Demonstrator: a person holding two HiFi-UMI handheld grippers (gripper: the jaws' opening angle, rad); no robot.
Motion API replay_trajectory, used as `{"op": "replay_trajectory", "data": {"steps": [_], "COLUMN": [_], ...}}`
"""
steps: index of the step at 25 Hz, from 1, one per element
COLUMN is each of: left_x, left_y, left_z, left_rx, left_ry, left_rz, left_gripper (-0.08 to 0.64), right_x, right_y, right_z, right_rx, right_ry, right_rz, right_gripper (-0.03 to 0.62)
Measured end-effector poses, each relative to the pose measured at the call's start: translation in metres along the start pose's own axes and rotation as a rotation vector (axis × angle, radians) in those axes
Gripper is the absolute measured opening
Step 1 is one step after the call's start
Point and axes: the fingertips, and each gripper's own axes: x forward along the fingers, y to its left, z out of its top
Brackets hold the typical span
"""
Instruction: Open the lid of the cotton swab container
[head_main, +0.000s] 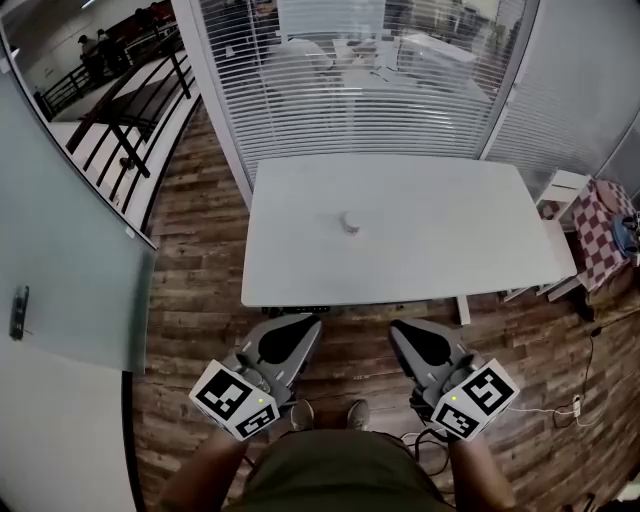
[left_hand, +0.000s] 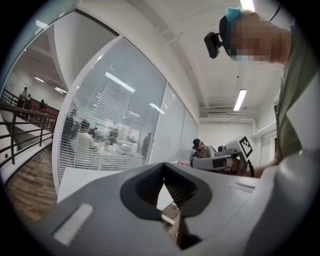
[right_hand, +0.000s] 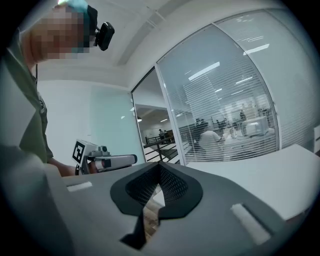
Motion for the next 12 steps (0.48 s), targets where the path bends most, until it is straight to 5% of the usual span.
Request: {"op": "replay_trajectory", "data": {"steps": [12], "left_x": [0.016], "left_y": [-0.031], "left_z": [-0.024], "left_rx": [0.005], "left_ry": [0.033], "left_rz": [0.031], "left_gripper": [0.008], "right_x": [-0.034], "right_y": [-0.013], "right_z": [-0.015], "right_rx": [0.016], "right_ry": [0.019], "right_rz": [0.043], "right_gripper": [0.012]}}
